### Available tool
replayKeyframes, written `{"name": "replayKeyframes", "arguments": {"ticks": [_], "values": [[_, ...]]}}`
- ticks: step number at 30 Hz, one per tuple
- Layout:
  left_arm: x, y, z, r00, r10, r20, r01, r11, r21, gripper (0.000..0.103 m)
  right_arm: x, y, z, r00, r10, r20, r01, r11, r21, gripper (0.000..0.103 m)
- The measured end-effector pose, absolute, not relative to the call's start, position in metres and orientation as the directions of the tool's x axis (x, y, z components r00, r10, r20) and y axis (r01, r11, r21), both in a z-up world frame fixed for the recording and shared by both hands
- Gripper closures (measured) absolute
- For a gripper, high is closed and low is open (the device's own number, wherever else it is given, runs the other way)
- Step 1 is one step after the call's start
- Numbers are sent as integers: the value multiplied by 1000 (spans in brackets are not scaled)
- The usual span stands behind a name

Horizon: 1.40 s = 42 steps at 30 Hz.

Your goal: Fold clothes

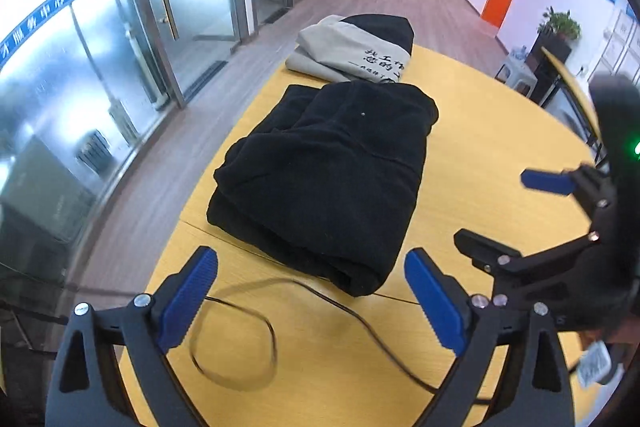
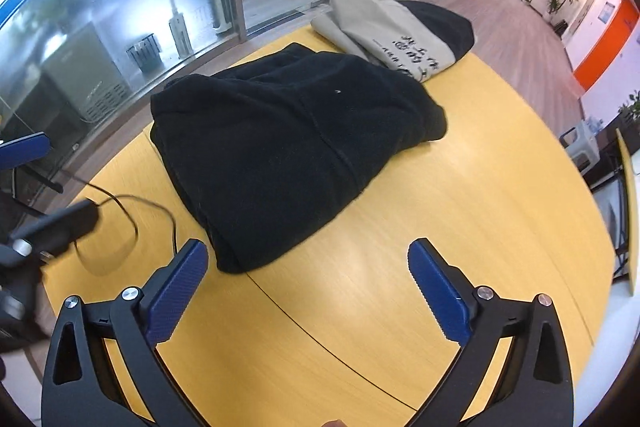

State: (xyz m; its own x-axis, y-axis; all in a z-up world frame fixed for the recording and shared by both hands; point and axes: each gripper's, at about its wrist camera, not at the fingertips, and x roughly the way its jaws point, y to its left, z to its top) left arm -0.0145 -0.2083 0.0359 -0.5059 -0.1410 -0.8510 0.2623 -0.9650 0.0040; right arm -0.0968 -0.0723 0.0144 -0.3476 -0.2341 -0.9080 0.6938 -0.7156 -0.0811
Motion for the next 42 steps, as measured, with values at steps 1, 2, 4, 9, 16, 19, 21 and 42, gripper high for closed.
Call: {"name": "replayKeyframes", "arguments": {"ticks": [1, 2, 4, 9, 16, 19, 21, 42], "values": [[-13, -206, 38, -510, -154, -846, 273, -962, 10, 6, -95, -71, 17, -355, -220, -909, 695, -712, -100, 2], [-13, -204, 37, -511, -160, -844, 283, -959, 11, 6, -93, -69, 20, -363, -206, -909, 696, -709, -117, 2], [-12, -202, 39, -517, -162, -841, 299, -954, -1, 6, -94, -68, 24, -373, -188, -908, 688, -713, -135, 2], [-10, -199, 46, -526, -202, -826, 323, -946, 26, 6, -87, -64, 36, -382, -178, -907, 685, -713, -149, 2], [-16, -210, 40, -514, -213, -831, 348, -937, 25, 5, -88, -71, 30, -371, -162, -914, 697, -699, -159, 2], [-18, -219, 35, -509, -181, -841, 360, -933, -18, 5, -91, -74, 28, -368, -158, -916, 696, -700, -159, 2], [-19, -225, 32, -506, -158, -848, 368, -928, -47, 5, -93, -75, 26, -367, -157, -917, 697, -700, -159, 2], [-33, -235, 10, -475, -188, -860, 404, -915, -23, 0, -114, -83, 5, -358, -136, -924, 673, -724, -154, 1]]}}
